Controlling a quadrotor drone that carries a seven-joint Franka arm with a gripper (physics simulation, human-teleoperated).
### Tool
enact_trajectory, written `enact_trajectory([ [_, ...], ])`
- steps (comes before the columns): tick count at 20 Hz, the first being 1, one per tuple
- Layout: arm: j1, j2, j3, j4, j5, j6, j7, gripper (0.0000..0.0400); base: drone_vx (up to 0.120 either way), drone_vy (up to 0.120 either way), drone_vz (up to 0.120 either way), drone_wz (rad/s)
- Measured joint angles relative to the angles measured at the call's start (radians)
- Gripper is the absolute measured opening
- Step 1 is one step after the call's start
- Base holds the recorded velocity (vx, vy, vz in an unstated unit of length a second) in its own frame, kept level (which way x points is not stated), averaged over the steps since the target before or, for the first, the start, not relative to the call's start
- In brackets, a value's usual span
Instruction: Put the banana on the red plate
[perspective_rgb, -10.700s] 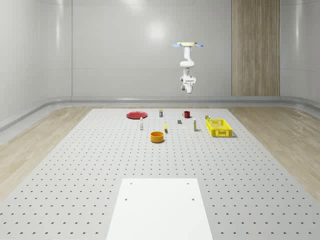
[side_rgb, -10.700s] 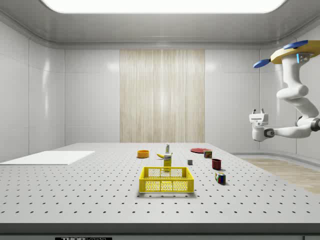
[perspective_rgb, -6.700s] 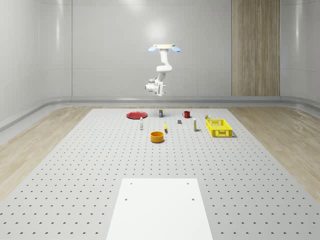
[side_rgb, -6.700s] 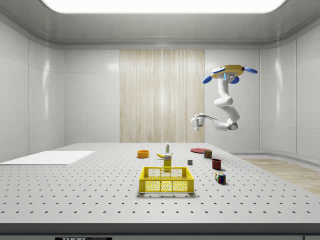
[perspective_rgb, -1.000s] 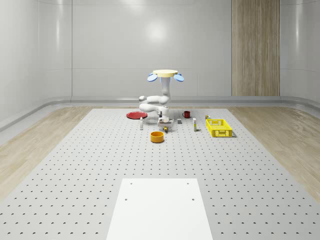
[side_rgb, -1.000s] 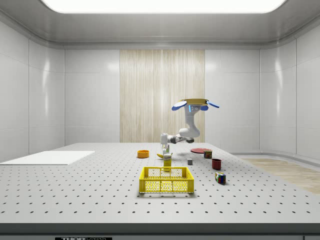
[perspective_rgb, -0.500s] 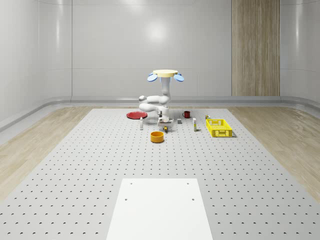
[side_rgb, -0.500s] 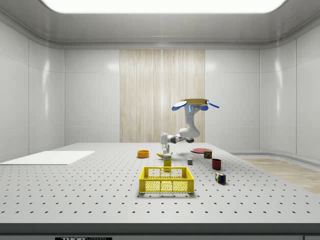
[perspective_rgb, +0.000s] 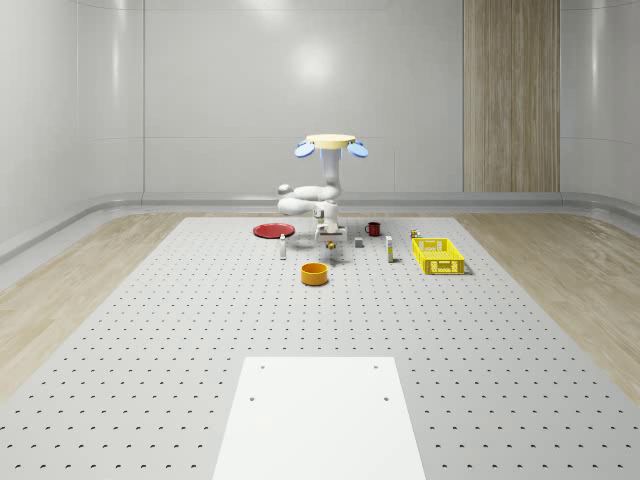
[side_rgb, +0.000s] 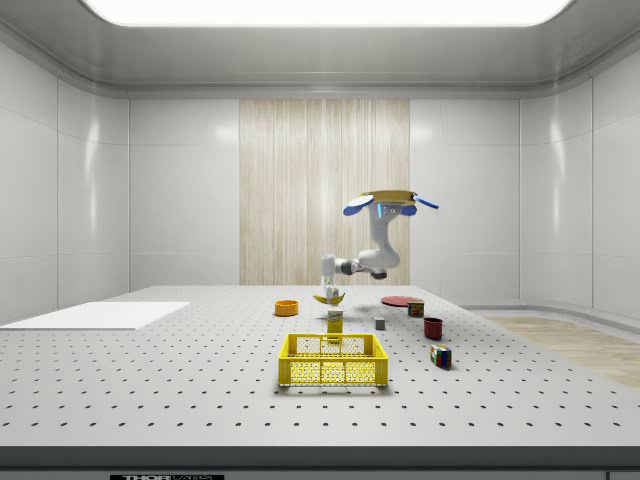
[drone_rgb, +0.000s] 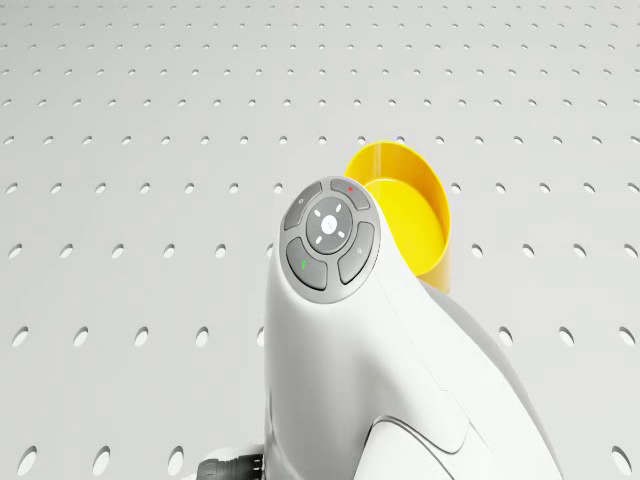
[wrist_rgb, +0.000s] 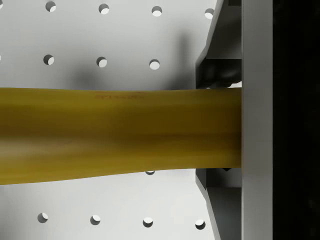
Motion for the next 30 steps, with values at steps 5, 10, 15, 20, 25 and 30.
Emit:
enact_trajectory([
  [5, -0.003, -0.006, 0.019, -0.002, 0.02, 0.001, 0.003, 0.0193, 0.0, 0.0, 0.12, 0.0],
  [10, -0.006, -0.014, 0.026, -0.002, 0.029, 0.006, 0.001, 0.0193, 0.0, 0.0, 0.096, -0.08],
  [15, -0.011, -0.026, 0.03, -0.002, 0.036, 0.017, -0.066, 0.0193, 0.0, 0.0, 0.0, -0.3],
  [20, -0.014, -0.04, 0.033, -0.002, 0.041, 0.031, -0.18, 0.0193, 0.0, 0.0, 0.0, -0.3],
  [25, -0.017, -0.055, 0.035, -0.001, 0.047, 0.045, -0.314, 0.0193, 0.0, 0.0, 0.0, -0.3],
  [30, -0.02, -0.07, 0.037, -0.001, 0.052, 0.059, -0.456, 0.0193, 0.0, 0.0, 0.0, -0.3],
])
